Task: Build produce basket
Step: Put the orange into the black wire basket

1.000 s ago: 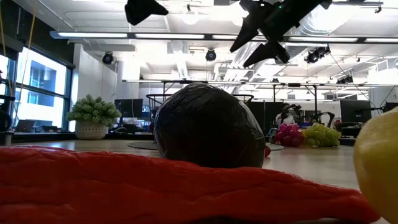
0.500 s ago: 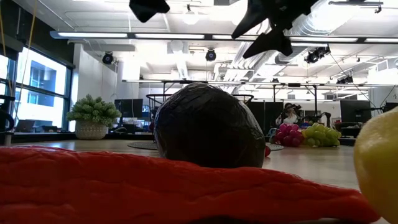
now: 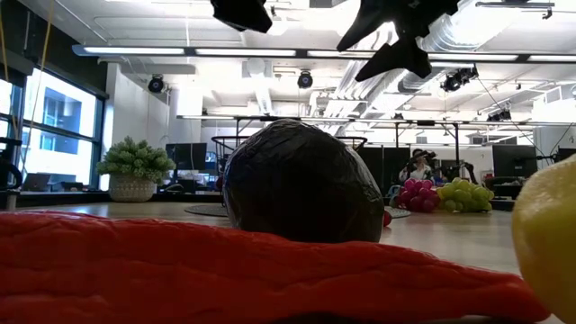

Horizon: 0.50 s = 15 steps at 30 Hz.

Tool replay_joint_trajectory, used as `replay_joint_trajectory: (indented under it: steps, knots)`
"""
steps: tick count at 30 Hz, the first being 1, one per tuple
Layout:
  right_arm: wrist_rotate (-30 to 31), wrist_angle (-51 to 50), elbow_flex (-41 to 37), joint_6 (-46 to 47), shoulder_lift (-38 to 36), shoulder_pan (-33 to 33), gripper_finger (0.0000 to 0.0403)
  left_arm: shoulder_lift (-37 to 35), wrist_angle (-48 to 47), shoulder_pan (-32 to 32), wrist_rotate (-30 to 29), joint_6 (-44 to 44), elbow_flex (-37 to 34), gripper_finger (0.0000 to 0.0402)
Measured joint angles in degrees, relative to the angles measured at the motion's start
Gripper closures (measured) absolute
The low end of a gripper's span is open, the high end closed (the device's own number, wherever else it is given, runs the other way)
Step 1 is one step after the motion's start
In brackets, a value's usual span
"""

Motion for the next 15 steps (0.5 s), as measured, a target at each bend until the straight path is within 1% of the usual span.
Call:
replay_joint_trajectory:
  steps: [5,8,15]
  knots:
    - [3.0,-0.2,0.0,3.6,0.0,0.0,0.0135,1.2,-0.3,-0.6,0.1,7.1,0.0,0.0106]
    - [4.3,-0.2,0.0,7.2,0.0,0.1,0.0135,1.1,-0.1,-0.4,0.0,7.5,0.0,0.0106]
    - [8.4,-0.2,0.0,12.4,0.0,1.3,0.0135,1.2,0.0,2.4,-1.4,6.7,0.0,0.0106]
